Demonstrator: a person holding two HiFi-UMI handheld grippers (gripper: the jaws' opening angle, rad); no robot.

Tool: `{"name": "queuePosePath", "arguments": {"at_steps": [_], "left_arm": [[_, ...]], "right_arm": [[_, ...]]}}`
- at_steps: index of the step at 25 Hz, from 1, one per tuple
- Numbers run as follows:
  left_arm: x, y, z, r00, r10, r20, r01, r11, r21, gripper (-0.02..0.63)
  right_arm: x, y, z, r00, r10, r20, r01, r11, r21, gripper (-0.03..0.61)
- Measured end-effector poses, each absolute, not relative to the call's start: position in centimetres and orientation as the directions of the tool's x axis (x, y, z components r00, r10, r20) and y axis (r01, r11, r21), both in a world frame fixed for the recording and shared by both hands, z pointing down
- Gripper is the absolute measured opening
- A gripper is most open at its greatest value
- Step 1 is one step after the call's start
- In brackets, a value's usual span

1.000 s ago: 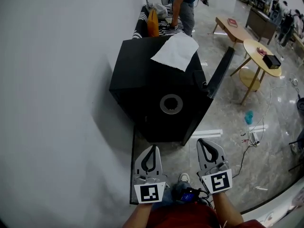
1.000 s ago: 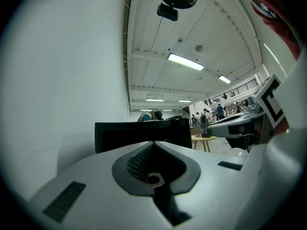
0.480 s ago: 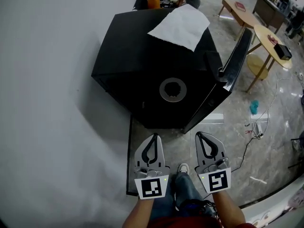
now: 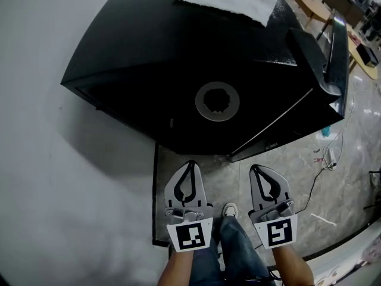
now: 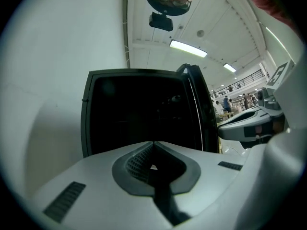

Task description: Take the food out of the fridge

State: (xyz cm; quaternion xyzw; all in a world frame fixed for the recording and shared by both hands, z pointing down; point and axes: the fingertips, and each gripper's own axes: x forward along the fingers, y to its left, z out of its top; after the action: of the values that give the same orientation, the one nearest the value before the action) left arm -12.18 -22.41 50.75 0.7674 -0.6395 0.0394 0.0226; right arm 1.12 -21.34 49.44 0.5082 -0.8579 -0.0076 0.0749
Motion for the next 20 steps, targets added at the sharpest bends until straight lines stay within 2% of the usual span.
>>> {"name": "queuePosePath", "arguments": {"at_steps": [8, 12, 14, 15, 18, 20], "left_arm": [[-12.1, -24.5, 57.2, 0.147, -0.985, 0.092, -0.989, -0.146, 0.018, 0.014], [-11.0, -25.3, 59.3, 0.229, -0.963, 0.143, -0.948, -0.254, -0.192, 0.014], [-10.6, -25.6, 59.8, 0.243, -0.958, 0.153, -0.937, -0.273, -0.218, 0.014], [-10.4, -25.8, 59.9, 0.239, -0.96, 0.147, -0.945, -0.264, -0.19, 0.014], [-10.2, -26.7, 60.1, 0.188, -0.978, 0.092, -0.982, -0.186, 0.036, 0.014], [-9.8, -27.6, 60.1, 0.195, -0.978, 0.071, -0.977, -0.188, 0.1, 0.015]], "right_arm": [[0.9, -22.8, 55.2, -0.457, -0.88, 0.132, -0.879, 0.469, 0.087, 0.023], [0.8, -22.9, 57.2, -0.46, -0.878, 0.134, -0.877, 0.473, 0.084, 0.022], [0.9, -22.9, 57.7, -0.459, -0.878, 0.138, -0.879, 0.471, 0.074, 0.023], [1.0, -22.8, 57.7, -0.457, -0.879, 0.139, -0.881, 0.469, 0.067, 0.023], [1.5, -22.6, 57.8, -0.451, -0.88, 0.15, -0.885, 0.463, 0.058, 0.023], [1.7, -22.4, 57.8, -0.448, -0.88, 0.157, -0.886, 0.461, 0.055, 0.023]]}}
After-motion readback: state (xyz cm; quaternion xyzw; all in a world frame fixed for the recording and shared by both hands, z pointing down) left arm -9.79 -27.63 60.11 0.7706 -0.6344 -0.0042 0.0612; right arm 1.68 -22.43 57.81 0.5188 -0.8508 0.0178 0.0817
